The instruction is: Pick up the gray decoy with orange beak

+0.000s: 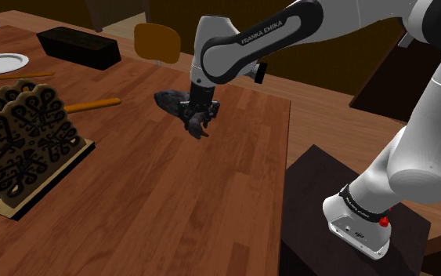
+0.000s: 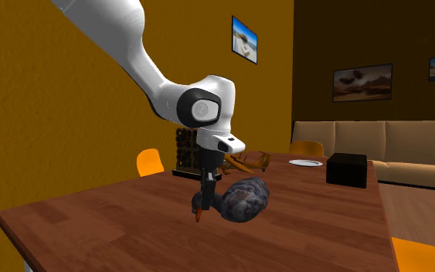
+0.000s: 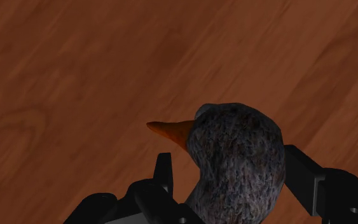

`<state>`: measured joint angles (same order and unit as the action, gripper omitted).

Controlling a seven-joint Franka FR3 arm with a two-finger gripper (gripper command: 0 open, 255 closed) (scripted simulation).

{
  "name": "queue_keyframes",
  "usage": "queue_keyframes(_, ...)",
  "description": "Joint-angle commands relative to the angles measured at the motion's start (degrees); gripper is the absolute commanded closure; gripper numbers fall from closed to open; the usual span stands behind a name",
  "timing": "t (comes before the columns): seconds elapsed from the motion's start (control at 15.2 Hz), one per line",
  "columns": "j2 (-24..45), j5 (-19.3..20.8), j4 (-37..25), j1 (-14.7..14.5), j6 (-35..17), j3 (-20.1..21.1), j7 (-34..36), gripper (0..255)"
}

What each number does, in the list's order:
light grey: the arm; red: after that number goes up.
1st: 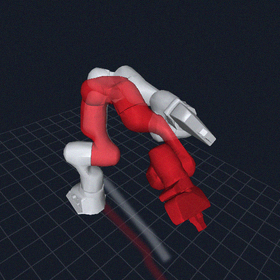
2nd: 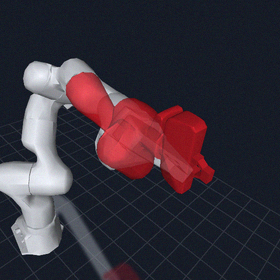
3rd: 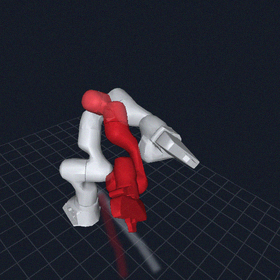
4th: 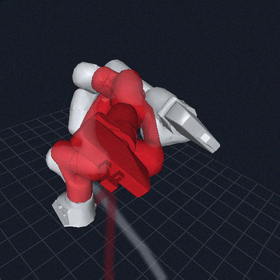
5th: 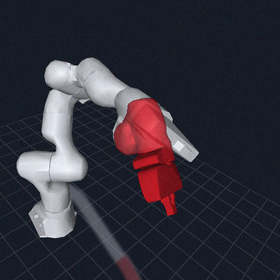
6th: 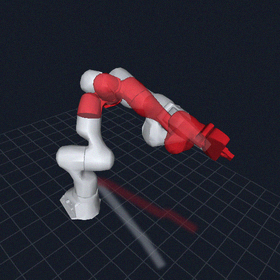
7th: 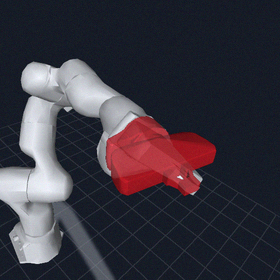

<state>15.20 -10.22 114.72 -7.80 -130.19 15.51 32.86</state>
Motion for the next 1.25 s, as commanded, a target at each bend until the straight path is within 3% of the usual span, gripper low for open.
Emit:
queue_keyframes(0.0,0.0,0.0,0.0,0.0,0.0,0.0,0.0,255)
queue_keyframes(1.19,-5.4,-0.4,-5.1,0.5,10.3,0.1,1.2,255)
